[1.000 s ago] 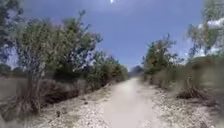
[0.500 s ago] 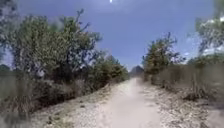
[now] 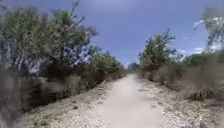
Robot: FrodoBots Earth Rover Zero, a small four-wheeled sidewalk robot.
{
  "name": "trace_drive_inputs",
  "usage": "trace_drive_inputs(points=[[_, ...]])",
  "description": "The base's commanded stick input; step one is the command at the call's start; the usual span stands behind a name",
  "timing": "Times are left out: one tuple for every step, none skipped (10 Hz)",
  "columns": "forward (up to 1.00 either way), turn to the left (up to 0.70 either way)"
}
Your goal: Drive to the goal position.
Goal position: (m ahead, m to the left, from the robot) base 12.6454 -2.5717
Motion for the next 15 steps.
trace_drive_inputs(points=[[0.45, -0.21], [0.45, -0.05], [0.45, 0.0], [0.45, 0.0], [0.45, 0.0], [0.45, 0.0], [0.45, 0.0], [0.45, 0.0], [0.45, 0.0], [0.45, 0.0], [0.45, 0.0], [0.45, 0.0], [0.45, 0.0], [0.45, 0.03], [0.45, 0.17]])
